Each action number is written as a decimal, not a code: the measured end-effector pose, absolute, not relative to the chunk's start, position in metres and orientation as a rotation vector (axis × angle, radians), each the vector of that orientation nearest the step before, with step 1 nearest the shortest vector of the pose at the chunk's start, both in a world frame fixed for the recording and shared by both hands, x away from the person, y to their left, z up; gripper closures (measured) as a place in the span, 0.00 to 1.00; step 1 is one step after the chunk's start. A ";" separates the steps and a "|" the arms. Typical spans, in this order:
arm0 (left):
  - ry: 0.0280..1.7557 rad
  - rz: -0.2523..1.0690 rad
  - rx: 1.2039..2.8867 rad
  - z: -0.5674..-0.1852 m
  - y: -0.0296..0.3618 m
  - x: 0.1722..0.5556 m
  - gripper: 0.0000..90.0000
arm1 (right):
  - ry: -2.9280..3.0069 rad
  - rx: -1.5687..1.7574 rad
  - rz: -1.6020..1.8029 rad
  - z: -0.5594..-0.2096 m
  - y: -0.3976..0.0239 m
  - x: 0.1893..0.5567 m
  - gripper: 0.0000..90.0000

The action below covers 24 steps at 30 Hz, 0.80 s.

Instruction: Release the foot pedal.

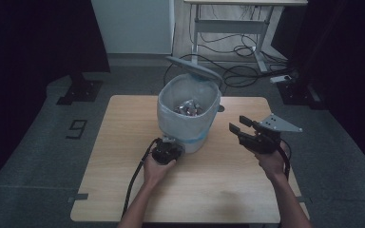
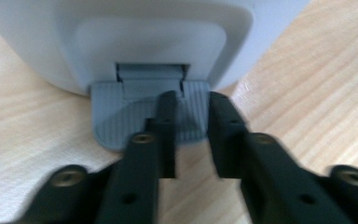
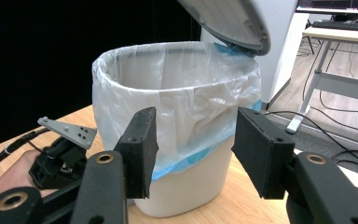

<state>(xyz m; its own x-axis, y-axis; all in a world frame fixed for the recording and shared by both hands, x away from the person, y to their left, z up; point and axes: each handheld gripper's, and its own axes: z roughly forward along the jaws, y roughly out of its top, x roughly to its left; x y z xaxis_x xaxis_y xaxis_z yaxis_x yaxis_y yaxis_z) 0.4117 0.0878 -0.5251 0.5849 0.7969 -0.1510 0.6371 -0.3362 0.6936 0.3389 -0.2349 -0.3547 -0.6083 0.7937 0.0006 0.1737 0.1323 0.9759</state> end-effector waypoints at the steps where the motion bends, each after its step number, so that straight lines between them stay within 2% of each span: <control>1: 1.131 0.267 2.075 -0.524 0.088 0.412 0.72 | 1.882 0.931 1.503 -0.356 -0.236 0.339 0.54; 4: 1.115 0.265 2.054 -0.521 0.088 0.409 0.65 | 1.884 0.935 1.499 -0.358 -0.238 0.338 0.54; 8: 1.106 0.289 2.048 -0.516 0.087 0.406 0.61 | 1.889 0.945 1.496 -0.362 -0.241 0.337 0.54; 15: 1.104 0.298 2.050 -0.516 0.094 0.403 0.57 | 1.898 0.952 1.484 -0.368 -0.247 0.335 0.54; 24: 1.018 0.324 2.030 -0.512 0.100 0.392 0.53 | 1.912 0.975 1.457 -0.380 -0.255 0.334 0.53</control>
